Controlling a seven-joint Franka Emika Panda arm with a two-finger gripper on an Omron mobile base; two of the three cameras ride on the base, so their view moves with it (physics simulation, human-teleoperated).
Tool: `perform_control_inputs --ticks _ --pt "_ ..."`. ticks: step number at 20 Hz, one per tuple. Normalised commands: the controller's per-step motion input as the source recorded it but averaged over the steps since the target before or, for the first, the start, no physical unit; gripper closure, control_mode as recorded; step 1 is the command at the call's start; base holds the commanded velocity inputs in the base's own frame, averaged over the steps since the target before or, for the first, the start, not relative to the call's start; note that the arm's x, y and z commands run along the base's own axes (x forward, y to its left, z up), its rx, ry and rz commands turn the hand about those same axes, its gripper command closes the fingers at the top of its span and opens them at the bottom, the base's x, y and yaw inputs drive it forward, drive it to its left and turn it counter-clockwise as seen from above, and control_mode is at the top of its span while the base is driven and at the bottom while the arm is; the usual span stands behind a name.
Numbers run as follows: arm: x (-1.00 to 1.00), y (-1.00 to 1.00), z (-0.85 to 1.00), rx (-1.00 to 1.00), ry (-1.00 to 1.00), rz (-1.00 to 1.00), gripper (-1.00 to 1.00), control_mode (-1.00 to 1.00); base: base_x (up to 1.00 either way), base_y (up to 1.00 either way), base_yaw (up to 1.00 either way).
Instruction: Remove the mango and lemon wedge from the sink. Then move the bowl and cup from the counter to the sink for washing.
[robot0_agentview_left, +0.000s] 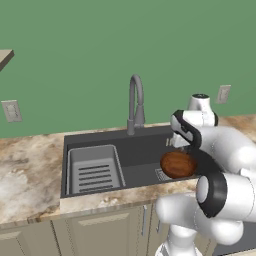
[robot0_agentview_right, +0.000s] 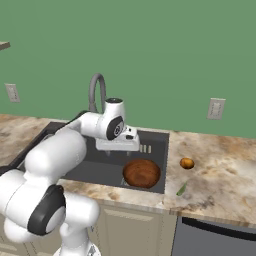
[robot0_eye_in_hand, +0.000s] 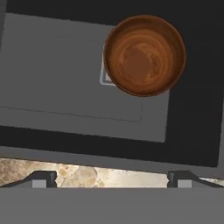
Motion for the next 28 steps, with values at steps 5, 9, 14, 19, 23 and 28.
perform_control_inputs --ticks 5,9,14,19,23,28 --pt "-0.01 0.27 0.09 0.00 -0.03 -0.25 -1.00 -1.00 0.00 0.00 0.00" --pt "-0.11 0.25 0.03 0.00 0.00 -0.22 -1.00 -1.00 0.00 0.00 0.00" --pt "-0.12 0.25 0.02 0.00 0.00 -0.16 -1.00 -1.00 0.00 0.00 0.00" --pt "-0.06 0.33 0.04 0.00 0.00 -0.10 -1.00 -1.00 0.00 0.00 0.00" --pt "0.00 0.36 0.04 0.00 0.00 -0.04 -1.00 -1.00 0.00 0.00 0.00" --pt "-0.03 0.36 0.02 0.00 0.00 -0.03 -1.00 -1.00 0.00 0.00 0.00"
